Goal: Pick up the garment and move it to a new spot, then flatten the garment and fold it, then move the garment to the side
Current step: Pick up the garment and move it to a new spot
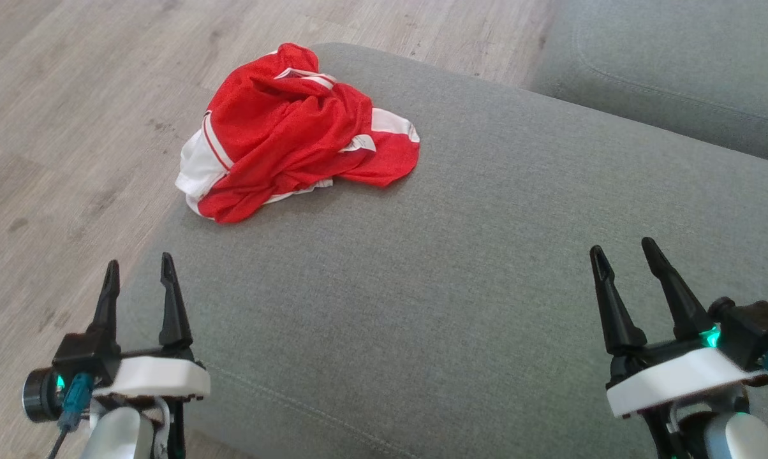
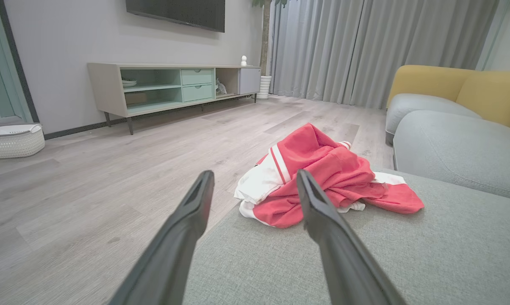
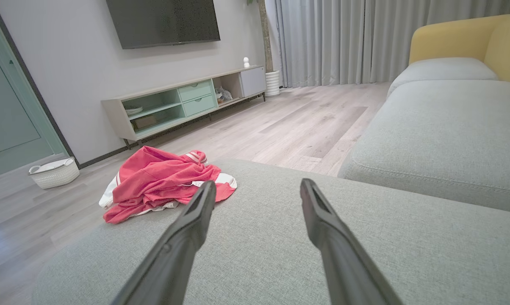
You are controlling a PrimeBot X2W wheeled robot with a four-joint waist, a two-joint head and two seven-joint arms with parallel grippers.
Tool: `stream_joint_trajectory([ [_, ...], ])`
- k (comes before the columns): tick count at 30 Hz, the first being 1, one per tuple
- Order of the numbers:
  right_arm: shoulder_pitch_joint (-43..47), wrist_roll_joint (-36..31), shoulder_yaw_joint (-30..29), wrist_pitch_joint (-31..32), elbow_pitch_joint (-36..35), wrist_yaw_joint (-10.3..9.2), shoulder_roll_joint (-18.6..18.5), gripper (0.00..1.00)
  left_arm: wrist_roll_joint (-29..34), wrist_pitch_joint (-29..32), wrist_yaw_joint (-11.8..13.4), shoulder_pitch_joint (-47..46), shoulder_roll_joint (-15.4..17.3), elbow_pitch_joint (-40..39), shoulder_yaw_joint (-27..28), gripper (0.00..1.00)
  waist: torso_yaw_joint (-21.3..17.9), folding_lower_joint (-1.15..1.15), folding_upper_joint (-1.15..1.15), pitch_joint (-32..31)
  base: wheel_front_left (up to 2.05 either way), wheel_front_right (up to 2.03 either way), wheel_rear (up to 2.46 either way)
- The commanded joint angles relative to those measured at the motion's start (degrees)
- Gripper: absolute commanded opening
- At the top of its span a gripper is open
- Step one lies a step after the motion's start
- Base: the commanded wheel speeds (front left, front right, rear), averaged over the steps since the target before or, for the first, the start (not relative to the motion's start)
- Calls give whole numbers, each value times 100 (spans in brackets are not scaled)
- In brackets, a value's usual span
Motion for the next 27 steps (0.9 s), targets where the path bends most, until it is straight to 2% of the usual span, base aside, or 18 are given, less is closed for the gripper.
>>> stream_joint_trajectory([
  [1, -276, -25, 91, 22, -240, -4, -106, 100, -13, -72, 43, -208, 109, -220, 203, 100, 27, 0, 0, 11, 0, 0, 0],
  [8, -316, -10, 117, 92, -342, -4, -172, 100, 37, -100, 76, -240, 121, -230, 189, 100, -29, 0, 0, 145, 0, 0, 0],
  [14, -477, -39, 56, 317, -657, -4, -394, 100, 191, -70, 49, -693, 155, -210, 8, 100, -251, 0, 0, 647, 0, 0, 0],
  [21, -784, -13, -167, 679, -1286, -4, -843, 100, 366, 250, -161, -2172, 188, 159, -292, 100, -569, 0, 0, 1690, 0, 0, 0],
  [27, -1035, 94, -390, 849, -1672, -4, -1138, 100, 400, 880, -388, -3640, 321, 1268, -406, 100, -790, 0, 0, 2496, 0, 0, 0],
])
